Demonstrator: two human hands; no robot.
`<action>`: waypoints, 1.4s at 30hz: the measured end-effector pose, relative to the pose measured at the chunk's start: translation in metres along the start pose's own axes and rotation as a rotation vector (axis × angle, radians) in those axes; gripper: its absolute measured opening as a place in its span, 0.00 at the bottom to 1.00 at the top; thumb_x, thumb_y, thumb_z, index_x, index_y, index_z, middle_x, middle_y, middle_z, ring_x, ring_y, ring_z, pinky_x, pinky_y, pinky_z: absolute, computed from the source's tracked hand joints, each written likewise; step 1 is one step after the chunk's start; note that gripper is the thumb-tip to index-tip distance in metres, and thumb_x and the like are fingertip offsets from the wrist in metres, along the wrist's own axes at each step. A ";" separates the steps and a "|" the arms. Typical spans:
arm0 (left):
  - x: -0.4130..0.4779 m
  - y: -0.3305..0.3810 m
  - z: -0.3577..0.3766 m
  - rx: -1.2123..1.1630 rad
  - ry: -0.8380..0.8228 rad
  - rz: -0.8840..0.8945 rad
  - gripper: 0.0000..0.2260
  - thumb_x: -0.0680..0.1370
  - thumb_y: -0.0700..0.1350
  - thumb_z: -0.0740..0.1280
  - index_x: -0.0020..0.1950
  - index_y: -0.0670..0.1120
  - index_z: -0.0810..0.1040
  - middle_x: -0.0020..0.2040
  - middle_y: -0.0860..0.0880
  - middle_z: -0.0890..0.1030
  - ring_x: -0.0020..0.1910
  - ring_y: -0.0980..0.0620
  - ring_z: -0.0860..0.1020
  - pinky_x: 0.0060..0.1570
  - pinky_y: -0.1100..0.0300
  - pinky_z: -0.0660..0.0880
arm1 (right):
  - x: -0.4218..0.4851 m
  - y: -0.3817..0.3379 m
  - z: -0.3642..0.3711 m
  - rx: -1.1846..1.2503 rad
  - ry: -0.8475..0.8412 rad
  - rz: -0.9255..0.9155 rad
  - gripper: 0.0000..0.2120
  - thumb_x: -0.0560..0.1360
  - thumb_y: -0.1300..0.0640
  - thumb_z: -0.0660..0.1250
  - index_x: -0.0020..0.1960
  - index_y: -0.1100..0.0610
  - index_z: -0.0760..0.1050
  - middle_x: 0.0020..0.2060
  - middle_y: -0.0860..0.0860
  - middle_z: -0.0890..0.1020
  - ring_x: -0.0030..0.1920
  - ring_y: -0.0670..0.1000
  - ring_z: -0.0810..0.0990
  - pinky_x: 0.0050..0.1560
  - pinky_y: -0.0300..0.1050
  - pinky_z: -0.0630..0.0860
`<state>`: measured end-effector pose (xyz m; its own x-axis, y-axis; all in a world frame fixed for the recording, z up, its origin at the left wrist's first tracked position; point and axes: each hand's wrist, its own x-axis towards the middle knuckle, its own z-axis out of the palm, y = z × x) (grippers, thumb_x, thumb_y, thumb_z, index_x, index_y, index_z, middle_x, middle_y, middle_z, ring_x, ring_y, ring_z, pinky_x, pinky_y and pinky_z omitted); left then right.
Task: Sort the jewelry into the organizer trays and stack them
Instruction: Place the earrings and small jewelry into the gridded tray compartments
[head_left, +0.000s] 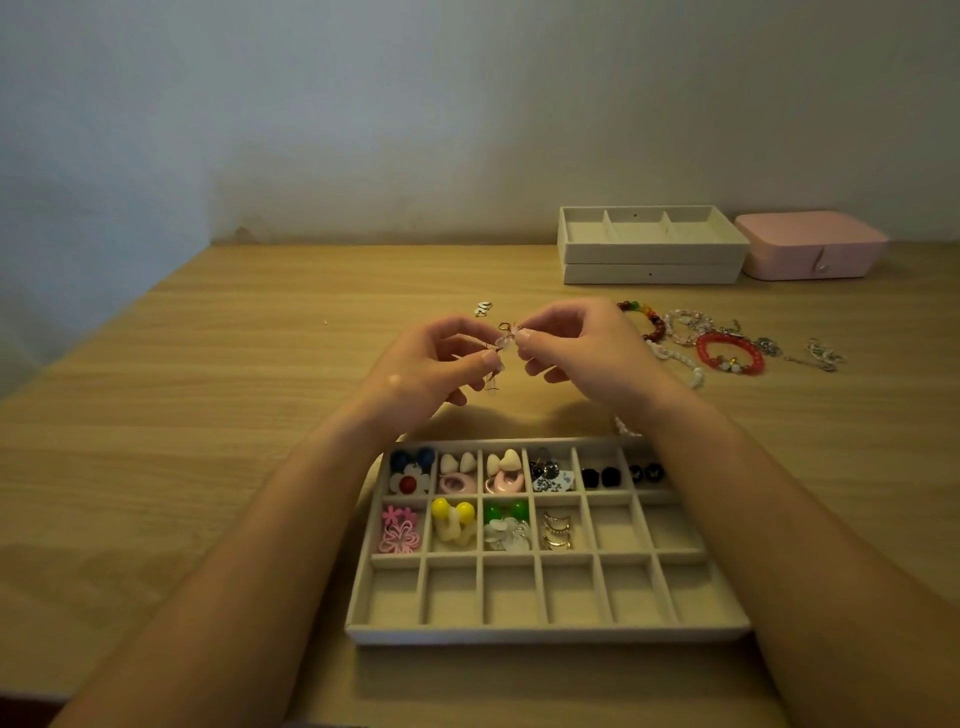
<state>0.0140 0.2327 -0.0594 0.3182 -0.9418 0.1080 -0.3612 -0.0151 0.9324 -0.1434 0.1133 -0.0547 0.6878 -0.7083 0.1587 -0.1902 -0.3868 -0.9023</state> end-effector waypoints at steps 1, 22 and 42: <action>0.000 0.000 0.000 -0.007 0.003 -0.006 0.10 0.78 0.43 0.71 0.59 0.51 0.80 0.46 0.50 0.85 0.42 0.53 0.81 0.43 0.58 0.79 | 0.000 0.000 0.000 0.027 0.007 0.022 0.05 0.79 0.56 0.71 0.53 0.55 0.83 0.41 0.50 0.86 0.42 0.48 0.86 0.45 0.45 0.83; 0.000 0.002 -0.001 -0.052 0.021 -0.031 0.05 0.78 0.42 0.72 0.53 0.46 0.84 0.47 0.45 0.86 0.44 0.52 0.82 0.45 0.58 0.79 | -0.002 -0.007 -0.003 0.388 -0.037 0.262 0.07 0.82 0.58 0.66 0.55 0.60 0.80 0.45 0.56 0.86 0.43 0.56 0.88 0.43 0.47 0.85; -0.002 0.004 -0.002 -0.118 -0.017 -0.055 0.05 0.78 0.41 0.71 0.52 0.47 0.83 0.48 0.47 0.85 0.44 0.51 0.80 0.43 0.58 0.76 | -0.002 -0.006 -0.006 0.652 0.013 0.349 0.07 0.83 0.59 0.65 0.54 0.63 0.78 0.39 0.54 0.87 0.44 0.54 0.88 0.44 0.46 0.85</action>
<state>0.0137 0.2356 -0.0549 0.3197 -0.9462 0.0508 -0.2377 -0.0282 0.9709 -0.1481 0.1135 -0.0473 0.6539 -0.7348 -0.1803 0.0611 0.2888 -0.9554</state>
